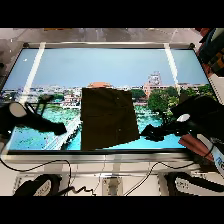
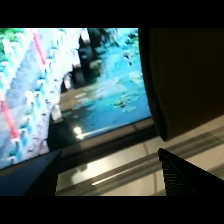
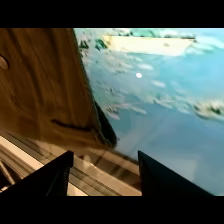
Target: Fold the clothes and pants, and hang the long-sleeved shirts on hangers.
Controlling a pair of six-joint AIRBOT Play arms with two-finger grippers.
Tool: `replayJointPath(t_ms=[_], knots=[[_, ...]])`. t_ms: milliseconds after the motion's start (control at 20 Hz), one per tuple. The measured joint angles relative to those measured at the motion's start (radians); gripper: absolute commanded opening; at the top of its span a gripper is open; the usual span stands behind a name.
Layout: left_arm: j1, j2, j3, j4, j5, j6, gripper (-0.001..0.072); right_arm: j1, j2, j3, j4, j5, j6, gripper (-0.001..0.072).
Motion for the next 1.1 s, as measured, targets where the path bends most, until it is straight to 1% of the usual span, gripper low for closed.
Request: replayJointPath(t_ms=[50, 100, 200, 250, 300, 350, 400, 600, 800, 850, 900, 950, 1000, 1050, 1100], knots=[[0.000, 0.000, -0.045, -0.027, 0.003, 0.009, 0.0636, 0.012, -0.022, -0.003, 0.039, -0.003, -0.013, 0.0411], [0.000, 0.000, -0.090, -0.056, 0.019, 0.022, 0.0636, 0.023, -0.040, -0.005, 0.072, -0.009, -0.031, 0.0410], [0.000, 0.000, -0.163, -0.109, 0.066, 0.039, 0.0636, 0.043, -0.071, -0.008, 0.126, -0.023, -0.069, 0.0329], [0.000, 0.000, -0.198, -0.136, 0.095, 0.048, 0.0636, 0.053, -0.081, -0.009, 0.144, -0.031, -0.087, 0.0311], [0.000, 0.000, -0.227, -0.168, 0.125, 0.052, 0.0636, 0.063, -0.090, -0.010, 0.161, -0.038, -0.109, 0.0196], [0.000, -0.001, -0.259, -0.204, 0.166, 0.056, 0.0636, 0.070, -0.096, -0.010, 0.174, -0.053, -0.136, 0.0099], [0.000, -0.002, -0.288, -0.236, 0.203, 0.057, 0.0636, 0.075, -0.100, -0.010, 0.190, -0.056, -0.159, 0.0043], [0.000, -0.005, -0.371, -0.325, 0.344, 0.059, 0.0636, 0.085, -0.108, -0.009, 0.242, -0.058, -0.229, 0.0043], [-0.002, -0.053, -0.417, -0.425, 0.413, 0.054, 0.0634, 0.088, -0.109, -0.009, 0.261, -0.059, -0.261, 0.0042], [-0.002, -0.076, -0.423, -0.451, 0.422, 0.055, 0.0568, 0.088, -0.109, -0.009, 0.265, -0.057, -0.269, 0.0042], [-0.003, -0.102, -0.428, -0.472, 0.434, 0.057, 0.0347, 0.088, -0.109, -0.009, 0.266, -0.055, -0.276, 0.0042], [-0.003, -0.127, -0.434, -0.488, 0.446, 0.069, 0.0210, 0.088, -0.106, -0.009, 0.267, -0.052, -0.283, 0.0041], [-0.004, -0.149, -0.438, -0.509, 0.447, 0.095, 0.0156, 0.088, -0.099, -0.008, 0.266, -0.050, -0.291, 0.0041], [-0.004, -0.163, -0.438, -0.534, 0.443, 0.132, 0.0052, 0.088, -0.088, -0.002, 0.267, -0.045, -0.299, 0.0041], [-0.003, -0.171, -0.435, -0.557, 0.436, 0.164, 0.0044, 0.089, -0.074, 0.007, 0.265, -0.041, -0.306, 0.0041]])
